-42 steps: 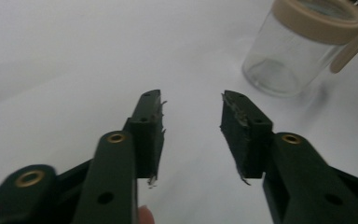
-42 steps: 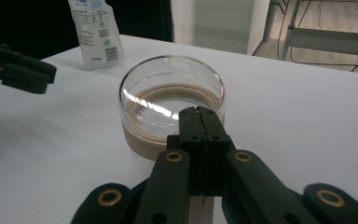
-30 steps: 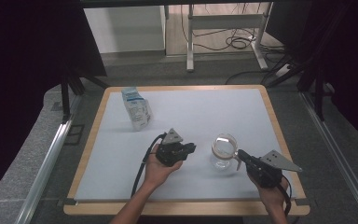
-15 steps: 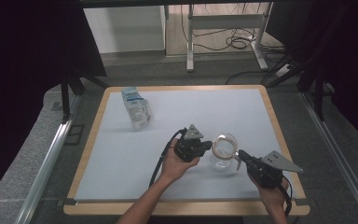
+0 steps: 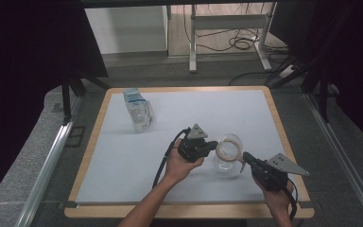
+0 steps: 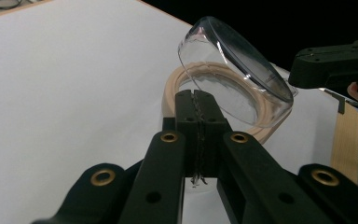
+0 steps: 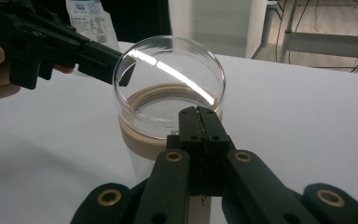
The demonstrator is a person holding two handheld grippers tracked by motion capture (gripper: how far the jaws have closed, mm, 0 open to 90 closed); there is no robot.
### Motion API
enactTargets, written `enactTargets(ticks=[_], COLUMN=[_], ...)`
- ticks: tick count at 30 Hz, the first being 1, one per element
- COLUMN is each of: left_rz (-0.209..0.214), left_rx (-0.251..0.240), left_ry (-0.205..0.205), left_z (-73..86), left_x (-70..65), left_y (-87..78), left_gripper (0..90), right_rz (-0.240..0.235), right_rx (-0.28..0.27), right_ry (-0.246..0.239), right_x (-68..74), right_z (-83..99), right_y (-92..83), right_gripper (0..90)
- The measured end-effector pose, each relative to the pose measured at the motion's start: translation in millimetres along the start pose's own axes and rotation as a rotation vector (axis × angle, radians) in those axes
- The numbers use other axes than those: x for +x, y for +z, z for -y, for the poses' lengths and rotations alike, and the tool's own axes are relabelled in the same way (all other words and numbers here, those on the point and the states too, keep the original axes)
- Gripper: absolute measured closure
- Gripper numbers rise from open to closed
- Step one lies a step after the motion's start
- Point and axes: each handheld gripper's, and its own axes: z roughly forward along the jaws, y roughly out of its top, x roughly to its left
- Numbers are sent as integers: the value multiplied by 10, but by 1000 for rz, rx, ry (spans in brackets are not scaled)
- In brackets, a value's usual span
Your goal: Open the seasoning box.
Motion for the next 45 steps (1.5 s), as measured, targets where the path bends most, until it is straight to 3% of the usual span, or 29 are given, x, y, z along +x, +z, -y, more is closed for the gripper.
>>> enactTargets(ticks=[10,18,28,37,45], left_rz=[8,24,41,54,80], left_rx=[-16,-22,-23,-12,-8], left_ry=[0,25,56,96,134], left_z=[-25,-64,-141,-168,-190], left_x=[-16,-89,-197,-329,-505], left_y=[-29,-17,3,42,101], left_gripper=[899,896,897,897,895], right_rz=[0,14,36,64,76], right_rx=[-5,-10,-19,12,35], right_ry=[12,21,11,92,97], right_x=[-15,-38,8,-200,-236], right_z=[19,37,64,254,355], right_y=[-17,-38,-215,-298,-311], right_gripper=[900,898,895,891,877])
